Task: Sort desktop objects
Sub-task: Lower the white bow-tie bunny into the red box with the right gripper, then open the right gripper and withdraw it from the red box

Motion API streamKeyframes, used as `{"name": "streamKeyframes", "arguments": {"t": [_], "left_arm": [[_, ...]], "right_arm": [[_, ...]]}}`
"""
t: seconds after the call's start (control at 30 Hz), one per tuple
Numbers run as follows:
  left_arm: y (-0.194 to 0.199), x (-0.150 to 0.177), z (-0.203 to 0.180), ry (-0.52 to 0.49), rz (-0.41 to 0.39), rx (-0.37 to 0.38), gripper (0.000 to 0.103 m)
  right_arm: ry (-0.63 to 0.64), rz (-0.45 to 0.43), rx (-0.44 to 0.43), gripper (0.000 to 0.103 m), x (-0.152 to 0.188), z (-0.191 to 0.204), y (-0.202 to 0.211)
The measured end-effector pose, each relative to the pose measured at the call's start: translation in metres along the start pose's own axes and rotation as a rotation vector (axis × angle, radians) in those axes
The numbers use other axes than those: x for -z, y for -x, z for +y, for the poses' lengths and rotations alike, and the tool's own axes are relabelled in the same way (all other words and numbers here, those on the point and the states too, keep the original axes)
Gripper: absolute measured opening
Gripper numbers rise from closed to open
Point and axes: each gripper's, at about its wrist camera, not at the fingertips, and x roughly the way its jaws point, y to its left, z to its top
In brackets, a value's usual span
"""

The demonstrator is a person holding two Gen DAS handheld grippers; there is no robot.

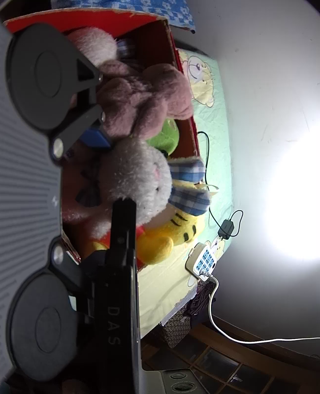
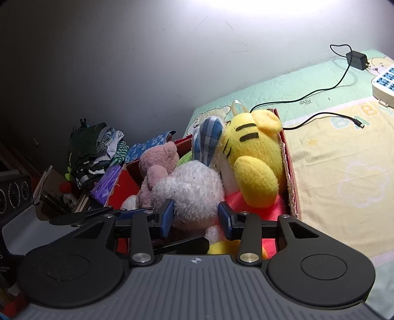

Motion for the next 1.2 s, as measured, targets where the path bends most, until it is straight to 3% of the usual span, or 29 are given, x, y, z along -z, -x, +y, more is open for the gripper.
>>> {"name": "streamKeyframes", "arguments": {"t": [0.1, 0.2, 0.53, 0.93, 1.2], "left_arm": [[0.008, 0.001, -0.002, -0.001, -0.018, -0.019, 0.090], [0.012, 0.003, -0.007, -0.006, -0.031, -0.086, 0.099], [0.026, 0.007, -0.019, 0.007, -0.031, -0.267, 0.099], [0.030, 0.009, -0.034, 0.011, 0.016, -0.301, 0.099], [0.028, 0.015, -0.056, -0.007, 0.044, -0.319, 0.099]], "right_arm": [[0.016, -0.006, 0.009, 0.043, 0.001, 0.003, 0.005], [0.004, -0.019, 0.019, 0.043, 0.004, 0.003, 0.012], [0.031, -0.079, 0.072, 0.043, 0.014, 0.016, 0.036], [-0.009, -0.155, 0.185, 0.044, 0.036, 0.017, 0.066], [-0.029, -0.139, 0.222, 0.044, 0.046, 0.003, 0.075]]}}
